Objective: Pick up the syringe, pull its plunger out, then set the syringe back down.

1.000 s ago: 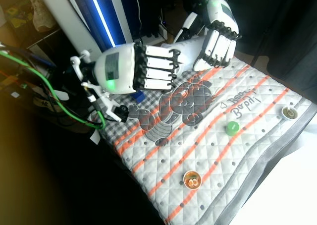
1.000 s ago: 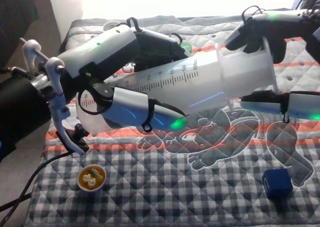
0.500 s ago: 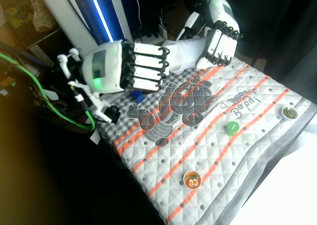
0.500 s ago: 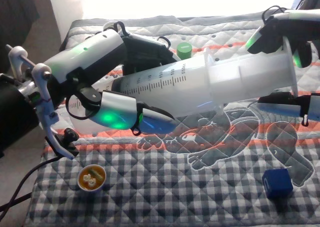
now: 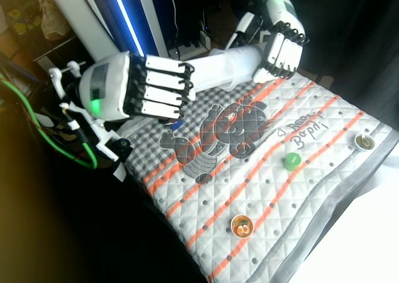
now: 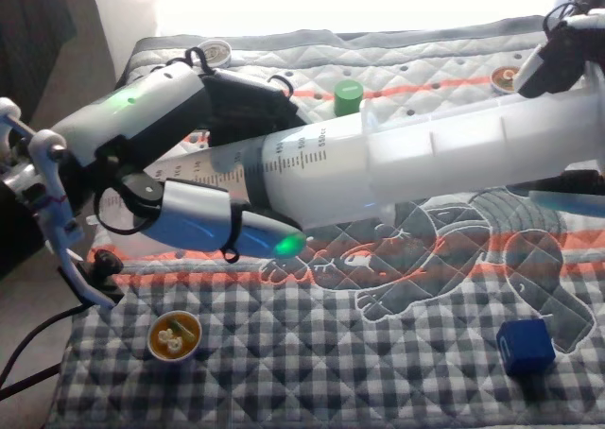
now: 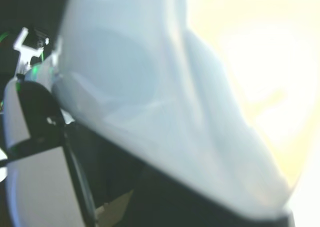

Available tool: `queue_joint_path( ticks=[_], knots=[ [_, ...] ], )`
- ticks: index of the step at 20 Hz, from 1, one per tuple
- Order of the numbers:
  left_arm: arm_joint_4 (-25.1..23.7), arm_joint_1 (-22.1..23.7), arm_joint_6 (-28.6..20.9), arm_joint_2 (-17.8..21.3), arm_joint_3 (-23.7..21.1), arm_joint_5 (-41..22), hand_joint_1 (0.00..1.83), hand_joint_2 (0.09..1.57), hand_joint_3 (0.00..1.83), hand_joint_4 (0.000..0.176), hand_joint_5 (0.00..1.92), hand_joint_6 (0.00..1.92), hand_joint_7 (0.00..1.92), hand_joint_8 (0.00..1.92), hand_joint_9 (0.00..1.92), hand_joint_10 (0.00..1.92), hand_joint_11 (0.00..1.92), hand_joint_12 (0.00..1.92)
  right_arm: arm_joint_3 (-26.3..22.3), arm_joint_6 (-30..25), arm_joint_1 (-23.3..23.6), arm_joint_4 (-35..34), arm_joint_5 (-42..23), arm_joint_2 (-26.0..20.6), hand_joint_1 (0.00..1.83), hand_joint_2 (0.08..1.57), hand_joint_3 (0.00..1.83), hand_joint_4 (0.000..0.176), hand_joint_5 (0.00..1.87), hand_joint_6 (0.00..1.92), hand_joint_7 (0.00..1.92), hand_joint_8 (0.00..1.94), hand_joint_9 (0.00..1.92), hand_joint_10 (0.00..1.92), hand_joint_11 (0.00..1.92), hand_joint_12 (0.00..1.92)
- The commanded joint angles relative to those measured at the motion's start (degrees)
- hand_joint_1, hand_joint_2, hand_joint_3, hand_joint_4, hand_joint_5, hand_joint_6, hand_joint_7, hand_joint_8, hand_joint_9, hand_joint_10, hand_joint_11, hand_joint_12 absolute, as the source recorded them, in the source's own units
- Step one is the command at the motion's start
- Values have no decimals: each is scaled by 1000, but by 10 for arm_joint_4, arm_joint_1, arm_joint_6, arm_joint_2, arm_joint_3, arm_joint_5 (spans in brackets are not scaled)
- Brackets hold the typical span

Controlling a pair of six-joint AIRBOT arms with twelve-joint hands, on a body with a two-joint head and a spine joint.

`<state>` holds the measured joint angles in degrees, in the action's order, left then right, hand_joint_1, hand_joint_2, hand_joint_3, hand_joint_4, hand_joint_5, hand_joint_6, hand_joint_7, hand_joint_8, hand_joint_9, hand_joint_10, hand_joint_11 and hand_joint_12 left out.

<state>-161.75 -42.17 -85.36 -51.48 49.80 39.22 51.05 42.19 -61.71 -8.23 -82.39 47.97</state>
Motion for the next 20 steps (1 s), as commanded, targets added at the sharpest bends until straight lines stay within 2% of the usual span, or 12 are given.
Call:
queue_joint_path(
  ticks=[1, 3, 4, 5, 7, 9, 11, 12, 13, 17, 19, 20],
  knots=[
    [54, 3, -2, 15, 9, 90, 1220, 1170, 2, 0, 810, 1142, 935, 1246, 866, 1336, 767, 1756, 3, 13, -1, -20, -79, -12, 1238, 1171, 5, 0, 828, 1052, 942, 1333, 1056, 1559, 1043, 1802],
    [55, 2, -2, 16, 8, 92, 1213, 1161, 0, 0, 847, 1120, 939, 1204, 845, 1246, 674, 1703, 3, 14, -9, -29, -85, -13, 1226, 1195, 9, 0, 806, 1077, 875, 1455, 1021, 1707, 1056, 1902],
    [55, 1, -2, 16, 8, 93, 1330, 1165, 3, 0, 836, 1147, 888, 1200, 801, 1363, 607, 1694, 2, 14, -15, -35, -90, -15, 1226, 1193, 6, 0, 828, 1050, 868, 1472, 1024, 1756, 1074, 1917],
    [56, 1, -2, 16, 8, 93, 1352, 1170, 2, 0, 816, 1169, 879, 1206, 790, 1390, 586, 1691, 1, 14, -19, -40, -94, -17, 1227, 1193, 5, 0, 841, 1033, 859, 1488, 1009, 1800, 1067, 1920],
    [57, 0, -2, 16, 8, 94, 1361, 1162, 0, 0, 827, 1175, 901, 1164, 805, 1351, 605, 1659, -1, 17, -32, -54, -108, -22, 1222, 1207, 8, 0, 816, 1054, 833, 1538, 965, 1860, 1022, 1921],
    [58, -1, -2, 17, 7, 95, 1364, 1155, 0, 0, 839, 1152, 918, 1146, 813, 1341, 609, 1690, -3, 19, -44, -69, -120, -26, 1218, 1220, 7, 0, 776, 1112, 826, 1547, 947, 1844, 1004, 1921],
    [58, -2, -2, 17, 7, 96, 1367, 1147, 0, 0, 841, 1154, 932, 1118, 838, 1301, 658, 1625, -6, 20, -62, -84, -136, -33, 1202, 1234, 8, 0, 728, 1204, 822, 1533, 926, 1775, 947, 1921],
    [58, -2, -2, 17, 7, 96, 1367, 1146, 0, 0, 847, 1154, 935, 1111, 836, 1297, 653, 1609, -7, 21, -66, -87, -139, -35, 1202, 1233, 4, 0, 728, 1211, 830, 1513, 936, 1747, 949, 1921],
    [58, -2, -2, 17, 7, 96, 1365, 1151, 1, 0, 840, 1150, 926, 1139, 818, 1329, 600, 1677, -9, 22, -75, -94, -146, -39, 1200, 1233, 3, 0, 731, 1211, 827, 1512, 925, 1730, 945, 1913],
    [59, -2, -1, 17, 7, 96, 1367, 1150, 0, 0, 832, 1142, 913, 1148, 850, 1322, 694, 1655, -11, 25, -81, -100, -150, -42, 1209, 1239, 3, 0, 698, 1240, 839, 1514, 951, 1708, 962, 1880],
    [59, -1, -1, 17, 7, 96, 1365, 1155, 0, 0, 812, 1162, 897, 1144, 860, 1339, 719, 1653, -10, 26, -81, -99, -150, -42, 1216, 1231, 0, 0, 693, 1250, 869, 1452, 974, 1633, 987, 1809],
    [59, -1, -1, 17, 7, 96, 1366, 1153, 0, 0, 819, 1141, 905, 1137, 860, 1344, 722, 1670, -10, 26, -81, -99, -150, -42, 1202, 1232, 0, 0, 709, 1242, 849, 1467, 951, 1662, 994, 1845]
  ],
)
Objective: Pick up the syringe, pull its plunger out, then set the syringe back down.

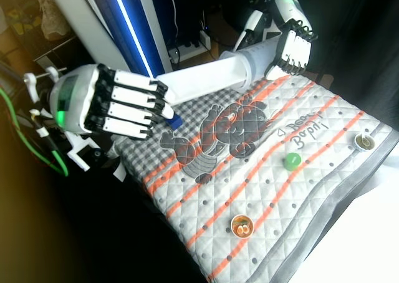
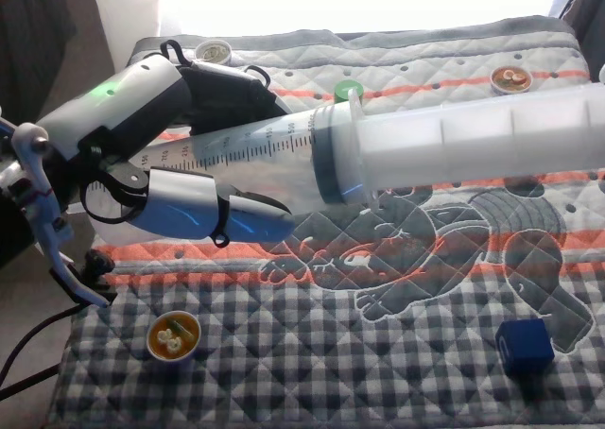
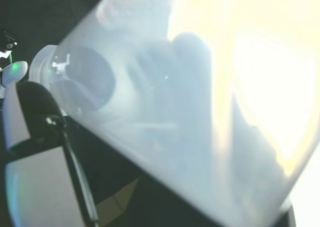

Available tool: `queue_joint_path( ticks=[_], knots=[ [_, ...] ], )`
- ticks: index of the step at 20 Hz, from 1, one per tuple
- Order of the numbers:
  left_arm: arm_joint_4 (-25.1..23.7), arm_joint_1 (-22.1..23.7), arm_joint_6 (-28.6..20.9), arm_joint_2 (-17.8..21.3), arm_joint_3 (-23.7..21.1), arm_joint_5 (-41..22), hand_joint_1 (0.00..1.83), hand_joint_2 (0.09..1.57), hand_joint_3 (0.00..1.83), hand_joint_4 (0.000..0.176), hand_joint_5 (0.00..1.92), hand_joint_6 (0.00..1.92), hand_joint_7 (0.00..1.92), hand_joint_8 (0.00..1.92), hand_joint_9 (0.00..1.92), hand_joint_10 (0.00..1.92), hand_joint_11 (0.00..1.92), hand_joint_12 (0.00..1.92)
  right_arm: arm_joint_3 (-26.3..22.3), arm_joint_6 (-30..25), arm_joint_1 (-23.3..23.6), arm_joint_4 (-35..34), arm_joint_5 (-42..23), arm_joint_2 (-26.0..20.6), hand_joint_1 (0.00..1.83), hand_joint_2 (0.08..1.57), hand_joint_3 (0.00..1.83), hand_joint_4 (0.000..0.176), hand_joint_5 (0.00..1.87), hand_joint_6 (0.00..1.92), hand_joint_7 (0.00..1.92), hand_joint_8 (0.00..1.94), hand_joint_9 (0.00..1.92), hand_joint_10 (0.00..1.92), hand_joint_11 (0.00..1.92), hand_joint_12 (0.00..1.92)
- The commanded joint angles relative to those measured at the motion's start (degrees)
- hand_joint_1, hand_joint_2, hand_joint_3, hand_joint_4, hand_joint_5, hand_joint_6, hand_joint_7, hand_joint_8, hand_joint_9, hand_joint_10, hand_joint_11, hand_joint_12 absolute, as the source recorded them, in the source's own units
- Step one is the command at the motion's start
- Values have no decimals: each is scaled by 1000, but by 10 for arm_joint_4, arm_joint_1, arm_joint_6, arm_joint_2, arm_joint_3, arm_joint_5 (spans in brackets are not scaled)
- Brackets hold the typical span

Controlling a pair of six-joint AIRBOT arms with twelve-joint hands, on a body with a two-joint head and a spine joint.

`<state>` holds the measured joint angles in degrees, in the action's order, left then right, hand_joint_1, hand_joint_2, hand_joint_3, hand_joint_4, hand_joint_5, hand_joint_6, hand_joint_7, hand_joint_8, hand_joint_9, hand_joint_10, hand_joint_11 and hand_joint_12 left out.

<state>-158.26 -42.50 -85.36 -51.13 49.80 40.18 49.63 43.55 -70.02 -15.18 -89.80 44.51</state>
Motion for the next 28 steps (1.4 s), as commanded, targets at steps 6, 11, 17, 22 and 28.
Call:
queue_joint_path(
  ticks=[6, 11, 17, 22, 28],
  knots=[
    [23, 3, -1, 10, 9, 82, 1220, 1152, 0, 0, 845, 1132, 976, 1145, 916, 1224, 772, 1674, 4, 12, 2, -30, -76, -7, 540, 867, 0, 58, 1, 5, 2, 5, 3, 28, 1, 448],
    [17, 13, -1, 0, 19, 59, 1230, 1148, 0, 0, 858, 1075, 980, 1180, 901, 1295, 785, 1718, 3, 12, 4, -30, -81, -7, 509, 877, 8, 95, 0, 0, 0, 0, 0, 0, 0, 30],
    [-9, 83, 46, -48, 66, -52, 1194, 1165, 0, 19, 891, 1141, 877, 1201, 582, 1310, 31, 1919, 4, 12, 5, -30, -85, -5, 501, 890, 6, 53, 0, 0, 0, 0, 0, 0, 0, 0],
    [-18, 116, 77, -98, 109, -140, 1346, 1114, 0, 0, 932, 1067, 1040, 923, 802, 1226, 406, 1715, 6, 12, 8, -29, -85, 0, 493, 898, 8, 53, 0, 0, 0, 0, 0, 0, 11, 10],
    [-23, 122, 77, -145, 159, -221, 1384, 1080, 0, 0, 967, 1030, 1071, 695, 1001, 1100, 788, 1337, 7, 12, 9, -27, -85, 2, 445, 900, 2, 64, 6, 2, 0, 0, 0, 0, 0, 0]
  ],
)
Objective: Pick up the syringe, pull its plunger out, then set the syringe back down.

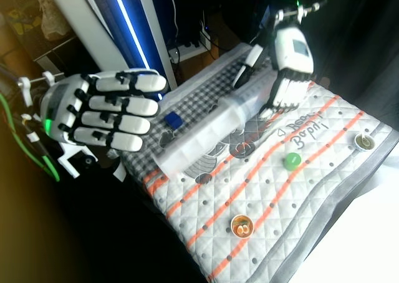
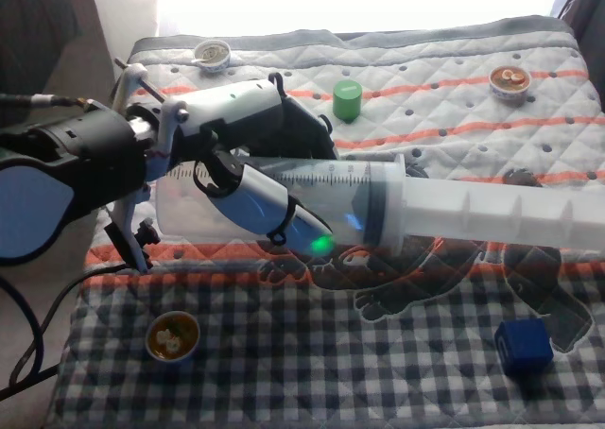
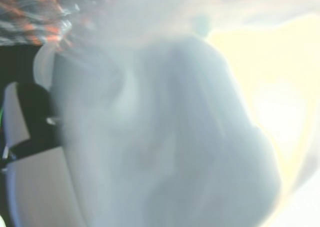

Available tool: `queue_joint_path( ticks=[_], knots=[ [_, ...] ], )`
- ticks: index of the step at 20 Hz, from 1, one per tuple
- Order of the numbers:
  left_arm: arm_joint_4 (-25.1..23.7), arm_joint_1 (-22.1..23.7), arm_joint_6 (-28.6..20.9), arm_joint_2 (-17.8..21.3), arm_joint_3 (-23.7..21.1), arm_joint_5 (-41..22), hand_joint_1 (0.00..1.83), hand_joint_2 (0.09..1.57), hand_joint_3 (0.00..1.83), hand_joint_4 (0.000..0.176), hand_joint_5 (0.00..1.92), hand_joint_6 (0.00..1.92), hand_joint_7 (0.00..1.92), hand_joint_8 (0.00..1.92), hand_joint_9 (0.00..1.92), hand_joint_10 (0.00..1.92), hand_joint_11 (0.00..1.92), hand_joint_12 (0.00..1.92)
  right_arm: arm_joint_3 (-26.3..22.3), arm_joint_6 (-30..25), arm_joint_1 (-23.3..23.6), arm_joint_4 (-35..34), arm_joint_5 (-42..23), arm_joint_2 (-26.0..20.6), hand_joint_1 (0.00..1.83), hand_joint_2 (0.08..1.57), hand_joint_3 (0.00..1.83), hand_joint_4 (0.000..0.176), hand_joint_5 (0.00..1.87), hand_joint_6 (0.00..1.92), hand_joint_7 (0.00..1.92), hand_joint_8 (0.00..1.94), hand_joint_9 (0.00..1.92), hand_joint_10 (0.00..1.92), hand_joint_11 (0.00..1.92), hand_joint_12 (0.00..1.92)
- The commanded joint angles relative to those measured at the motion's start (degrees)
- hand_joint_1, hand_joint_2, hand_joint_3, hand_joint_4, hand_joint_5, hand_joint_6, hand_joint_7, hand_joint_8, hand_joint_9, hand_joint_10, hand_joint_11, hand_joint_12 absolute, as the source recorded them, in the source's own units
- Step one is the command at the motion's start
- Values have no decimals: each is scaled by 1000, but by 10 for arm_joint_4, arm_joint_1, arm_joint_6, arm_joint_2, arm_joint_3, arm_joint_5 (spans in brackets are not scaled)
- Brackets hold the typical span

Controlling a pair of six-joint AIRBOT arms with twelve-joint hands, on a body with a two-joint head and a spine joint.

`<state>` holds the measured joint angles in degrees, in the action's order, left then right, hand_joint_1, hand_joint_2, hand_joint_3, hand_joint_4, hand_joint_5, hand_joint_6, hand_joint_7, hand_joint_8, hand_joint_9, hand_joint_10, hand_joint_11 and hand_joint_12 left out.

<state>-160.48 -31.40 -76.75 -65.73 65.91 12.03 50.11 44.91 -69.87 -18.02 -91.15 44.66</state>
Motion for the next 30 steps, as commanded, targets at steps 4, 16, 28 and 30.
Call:
queue_joint_path(
  ticks=[4, 16, 28, 30],
  knots=[
    [14, 9, -9, -13, 21, 37, 1263, 1094, 0, 0, 1007, 958, 1019, 913, 848, 953, 494, 1505, 2, -1, 7, 2, -71, 1, 448, 902, 3, 55, 20, 3, 0, 0, 0, 0, 0, 0],
    [42, -11, -9, 15, -5, 83, 677, 749, 0, 128, 0, 0, 0, 0, 0, 0, 0, 0, 1, -1, 7, 1, -72, 1, 454, 900, 0, 76, 104, 10, 13, 1, 0, 0, 4, 2],
    [-96, -71, -271, 176, -154, 500, 341, 1195, 0, 27, 347, 23, 388, 15, 344, 28, 0, 1173, -4, 0, 9, 2, -98, -1, 477, 1035, 0, 61, 140, 13, 102, 11, 94, 23, 1, 428],
    [-104, -81, -257, 197, -181, 593, 506, 1223, 2, 0, 381, 11, 459, 7, 460, 33, 37, 1186, -13, 21, 22, 1, -98, -10, 563, 1015, 0, 38, 227, 12, 242, 8, 239, 26, 0, 665]
  ],
)
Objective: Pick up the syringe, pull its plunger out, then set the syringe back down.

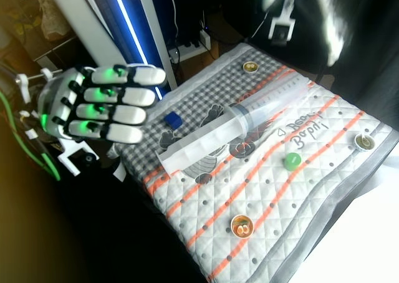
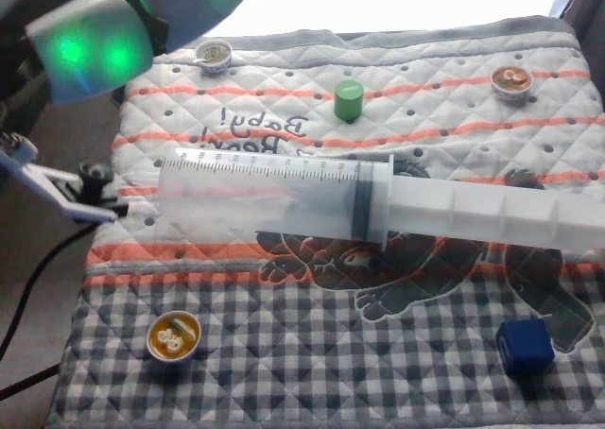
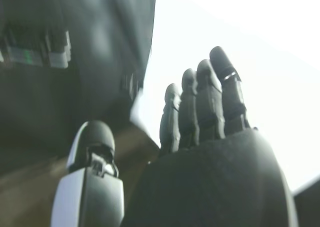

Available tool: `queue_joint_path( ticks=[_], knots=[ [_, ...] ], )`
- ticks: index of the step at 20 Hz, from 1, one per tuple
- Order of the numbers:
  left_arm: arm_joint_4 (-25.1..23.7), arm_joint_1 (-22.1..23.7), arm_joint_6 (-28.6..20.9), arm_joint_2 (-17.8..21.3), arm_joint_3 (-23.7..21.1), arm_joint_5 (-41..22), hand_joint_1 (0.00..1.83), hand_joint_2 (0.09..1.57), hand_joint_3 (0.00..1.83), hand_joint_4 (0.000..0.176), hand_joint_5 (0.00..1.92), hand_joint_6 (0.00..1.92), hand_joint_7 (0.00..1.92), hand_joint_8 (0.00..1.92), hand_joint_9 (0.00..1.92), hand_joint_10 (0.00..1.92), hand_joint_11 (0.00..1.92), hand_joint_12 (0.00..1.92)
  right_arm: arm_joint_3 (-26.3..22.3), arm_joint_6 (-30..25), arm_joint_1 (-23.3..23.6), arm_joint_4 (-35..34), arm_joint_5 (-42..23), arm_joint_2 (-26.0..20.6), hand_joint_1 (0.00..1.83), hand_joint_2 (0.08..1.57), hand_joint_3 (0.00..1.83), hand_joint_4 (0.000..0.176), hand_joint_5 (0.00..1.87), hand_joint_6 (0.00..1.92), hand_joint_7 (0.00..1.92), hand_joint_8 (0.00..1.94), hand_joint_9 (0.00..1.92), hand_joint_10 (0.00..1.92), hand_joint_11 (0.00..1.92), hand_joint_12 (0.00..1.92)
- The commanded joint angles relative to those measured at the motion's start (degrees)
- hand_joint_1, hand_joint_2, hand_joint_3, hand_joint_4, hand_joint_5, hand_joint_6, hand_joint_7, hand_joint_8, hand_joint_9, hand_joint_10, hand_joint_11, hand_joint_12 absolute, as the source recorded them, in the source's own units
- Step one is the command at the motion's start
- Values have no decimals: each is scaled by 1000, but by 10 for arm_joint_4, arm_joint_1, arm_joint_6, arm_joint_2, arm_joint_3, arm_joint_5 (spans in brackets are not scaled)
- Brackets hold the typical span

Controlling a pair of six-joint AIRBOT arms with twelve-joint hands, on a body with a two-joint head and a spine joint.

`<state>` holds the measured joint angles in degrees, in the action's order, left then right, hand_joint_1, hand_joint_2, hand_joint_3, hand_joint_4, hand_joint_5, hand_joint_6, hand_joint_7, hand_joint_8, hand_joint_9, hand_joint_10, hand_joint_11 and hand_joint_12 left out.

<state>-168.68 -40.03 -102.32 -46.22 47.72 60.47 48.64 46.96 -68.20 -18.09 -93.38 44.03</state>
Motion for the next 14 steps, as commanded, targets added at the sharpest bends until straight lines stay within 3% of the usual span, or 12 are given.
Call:
queue_joint_path(
  ticks=[1, 2, 4, 5, 6, 7, 8, 9, 10, 11, 12, 14],
  knots=[
    [-22, 3, 10, 7, -7, 134, 556, 1251, 3, 15, 369, 3, 428, 2, 457, 15, 62, 1060, -2, 11, 12, 3, -76, -8, 555, 1057, 10, 41, 191, 3, 219, 1, 221, 11, 0, 618],
    [-20, -5, 33, 16, -21, 180, 514, 1310, 5, 5, 399, 9, 412, 0, 493, 13, 169, 1006, -8, 38, 26, 12, -76, -15, 607, 1077, 11, 80, 129, 0, 128, 0, 168, 2, 0, 505],
    [-16, -13, 61, 24, -34, 231, 545, 1316, 1, 19, 422, 16, 448, 5, 521, 12, 237, 946, -10, 53, 59, 29, -76, -18, 589, 1131, 22, 92, 122, 1, 89, 1, 120, 2, 0, 376],
    [-13, -14, 76, 26, -40, 255, 225, 1416, 20, 11, 165, 5, 288, 7, 502, 4, 221, 773, -14, 73, 80, 39, -76, -18, 620, 1105, 0, 87, 75, 0, 152, 7, 196, 17, 0, 467],
    [-13, -13, 77, 26, -40, 259, 225, 1416, 20, 11, 165, 5, 288, 7, 502, 4, 221, 773, -17, 86, 84, 41, -76, -18, 620, 1105, 0, 87, 75, 0, 152, 7, 196, 17, 0, 467],
    [-16, -9, 77, 20, -36, 257, 246, 1308, 4, 56, 221, 9, 256, 2, 395, 0, 44, 804, -23, 114, 90, 49, -76, -18, 366, 1209, 22, 107, 15, 1, 190, 3, 297, 25, 0, 878],
    [-16, -8, 77, 17, -35, 257, 261, 1453, 21, 95, 86, 1, 115, 0, 280, 0, 8, 849, -26, 130, 100, 63, -76, -18, 331, 1250, 12, 149, 154, 27, 126, 0, 273, 8, 0, 891],
    [-7, -14, 77, 18, -38, 273, 261, 1453, 21, 95, 86, 1, 115, 0, 280, 0, 8, 849, -30, 150, 120, 82, -76, -21, 331, 1250, 12, 149, 154, 27, 126, 0, 273, 8, 0, 891],
    [4, -32, 77, 22, -43, 303, 144, 1266, 0, 143, 14, 0, 133, 4, 178, 0, 0, 160, -33, 167, 140, 97, -76, -22, 478, 1302, 8, 74, 380, 132, 322, 87, 344, 63, 0, 1125],
    [13, -39, 81, 23, -45, 318, 144, 1266, 0, 143, 14, 0, 133, 4, 178, 0, 0, 160, -33, 171, 149, 99, -76, -22, 478, 1302, 8, 74, 380, 132, 322, 87, 344, 63, 0, 1125],
    [27, -53, 89, 23, -49, 364, 5, 1257, 0, 158, 0, 0, 12, 0, 45, 0, 0, 5, -34, 177, 158, 100, -76, -20, 575, 1288, 0, 92, 361, 307, 462, 44, 445, 122, 0, 1502],
    [38, -61, 110, 24, -56, 391, 51, 1172, 0, 158, 7, 2, 10, 3, 13, 2, 0, 0, -43, 182, 160, 101, -76, -27, 580, 1287, 0, 93, 289, 478, 479, 17, 443, 141, 0, 1527]
  ],
)
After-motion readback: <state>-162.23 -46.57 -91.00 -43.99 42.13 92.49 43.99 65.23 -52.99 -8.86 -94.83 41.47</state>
